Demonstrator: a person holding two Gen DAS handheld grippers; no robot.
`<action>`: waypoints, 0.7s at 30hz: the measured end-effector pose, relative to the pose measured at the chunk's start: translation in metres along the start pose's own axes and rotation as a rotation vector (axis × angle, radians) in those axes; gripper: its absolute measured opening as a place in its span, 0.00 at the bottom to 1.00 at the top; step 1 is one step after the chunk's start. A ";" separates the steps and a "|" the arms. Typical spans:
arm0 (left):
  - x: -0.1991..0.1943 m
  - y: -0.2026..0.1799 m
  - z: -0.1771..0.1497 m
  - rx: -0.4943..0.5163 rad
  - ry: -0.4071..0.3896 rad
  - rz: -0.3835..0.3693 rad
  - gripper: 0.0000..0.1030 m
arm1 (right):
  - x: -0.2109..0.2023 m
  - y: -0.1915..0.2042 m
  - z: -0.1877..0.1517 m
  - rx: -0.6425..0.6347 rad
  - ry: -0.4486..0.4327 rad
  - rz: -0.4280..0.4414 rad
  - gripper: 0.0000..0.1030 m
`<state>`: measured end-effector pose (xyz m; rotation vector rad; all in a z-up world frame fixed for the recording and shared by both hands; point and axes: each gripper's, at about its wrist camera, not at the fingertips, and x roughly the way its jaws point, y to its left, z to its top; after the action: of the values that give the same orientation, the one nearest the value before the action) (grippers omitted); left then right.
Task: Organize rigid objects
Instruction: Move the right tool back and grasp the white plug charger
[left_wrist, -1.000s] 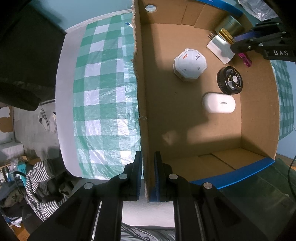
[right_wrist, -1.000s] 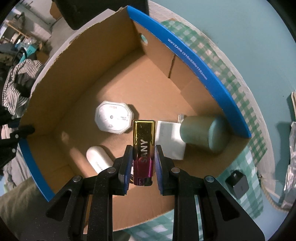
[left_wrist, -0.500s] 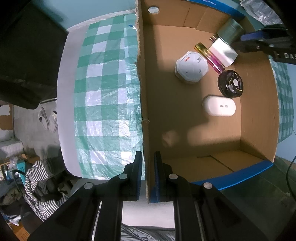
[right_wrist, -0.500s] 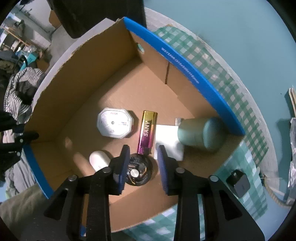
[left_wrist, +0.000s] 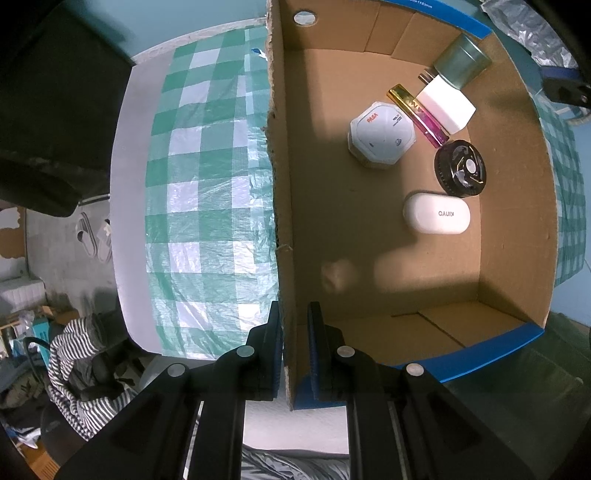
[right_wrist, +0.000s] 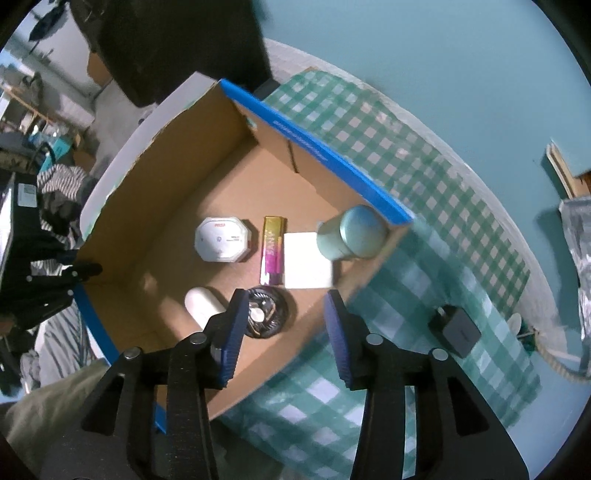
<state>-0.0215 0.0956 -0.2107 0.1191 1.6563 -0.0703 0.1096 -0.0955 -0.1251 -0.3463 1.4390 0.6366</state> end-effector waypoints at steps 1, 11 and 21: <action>0.000 0.000 0.000 -0.001 -0.001 0.001 0.11 | -0.002 -0.003 -0.003 0.013 -0.003 -0.001 0.44; 0.000 0.000 0.002 -0.012 -0.004 -0.002 0.11 | -0.016 -0.073 -0.044 0.244 0.006 -0.010 0.47; -0.001 0.000 0.002 -0.018 -0.003 0.000 0.11 | -0.008 -0.147 -0.090 0.504 0.048 -0.017 0.47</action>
<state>-0.0193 0.0950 -0.2103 0.1053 1.6535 -0.0563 0.1245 -0.2652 -0.1504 0.0240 1.5831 0.2360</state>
